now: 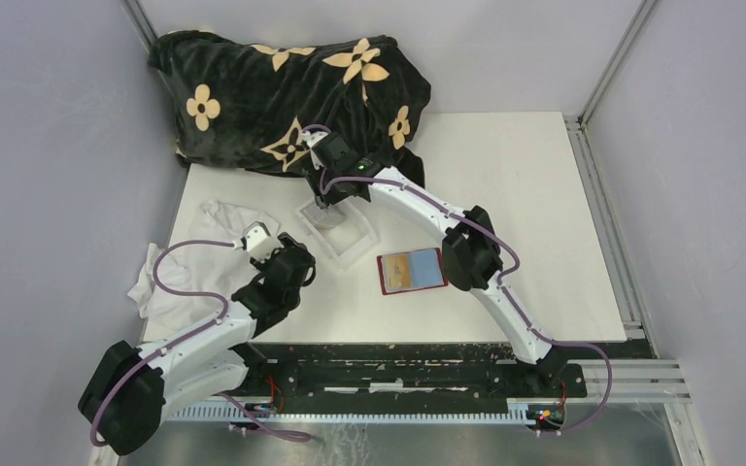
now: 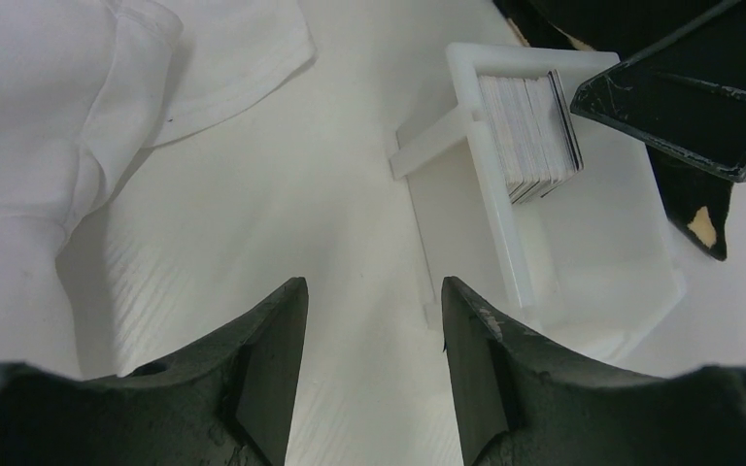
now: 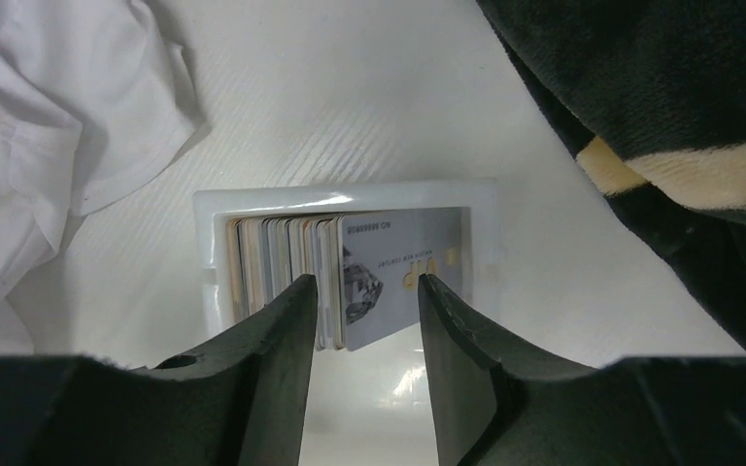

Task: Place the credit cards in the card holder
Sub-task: Pick up the credit card from the storage box.

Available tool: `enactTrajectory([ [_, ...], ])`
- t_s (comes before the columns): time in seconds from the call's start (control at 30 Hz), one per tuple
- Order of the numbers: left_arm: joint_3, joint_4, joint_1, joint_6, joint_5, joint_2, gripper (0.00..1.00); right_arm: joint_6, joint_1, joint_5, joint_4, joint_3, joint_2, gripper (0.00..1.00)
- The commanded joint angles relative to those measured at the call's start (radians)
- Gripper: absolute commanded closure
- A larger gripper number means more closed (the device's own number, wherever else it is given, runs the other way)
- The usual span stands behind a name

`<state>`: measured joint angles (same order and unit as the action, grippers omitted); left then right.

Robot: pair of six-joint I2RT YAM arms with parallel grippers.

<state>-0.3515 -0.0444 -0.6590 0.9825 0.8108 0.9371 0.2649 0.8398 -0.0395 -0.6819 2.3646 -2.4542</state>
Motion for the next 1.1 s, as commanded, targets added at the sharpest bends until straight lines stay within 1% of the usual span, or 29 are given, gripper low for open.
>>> enactTrajectory([
  [0.0, -0.021, 0.084, 0.04, -0.055, -0.033, 0.037, 0.4, 0.026, -0.032, 0.079, -0.011, 0.103, -0.048, 0.51],
  [0.23, -0.041, 0.126, 0.071, -0.066, -0.065, 0.095, 0.4, 0.059, -0.056, 0.16, -0.017, 0.113, -0.094, 0.51],
  [0.53, -0.04, 0.157, 0.088, -0.073, -0.102, 0.118, 0.41, 0.117, -0.057, 0.234, 0.015, 0.01, -0.071, 0.53],
  [0.6, -0.039, 0.161, 0.089, -0.074, -0.11, 0.119, 0.41, 0.13, -0.057, 0.252, 0.019, 0.0, -0.071, 0.56],
  [0.8, -0.037, 0.163, 0.095, -0.076, -0.124, 0.11, 0.41, 0.174, -0.059, 0.296, 0.04, -0.02, -0.062, 0.69],
  [0.9, -0.032, 0.162, 0.098, -0.077, -0.129, 0.105, 0.41, 0.185, -0.059, 0.302, 0.056, -0.036, -0.04, 0.72],
  [1.07, -0.031, 0.164, 0.101, -0.079, -0.135, 0.109, 0.41, 0.191, -0.056, 0.309, 0.062, -0.039, -0.011, 0.72],
])
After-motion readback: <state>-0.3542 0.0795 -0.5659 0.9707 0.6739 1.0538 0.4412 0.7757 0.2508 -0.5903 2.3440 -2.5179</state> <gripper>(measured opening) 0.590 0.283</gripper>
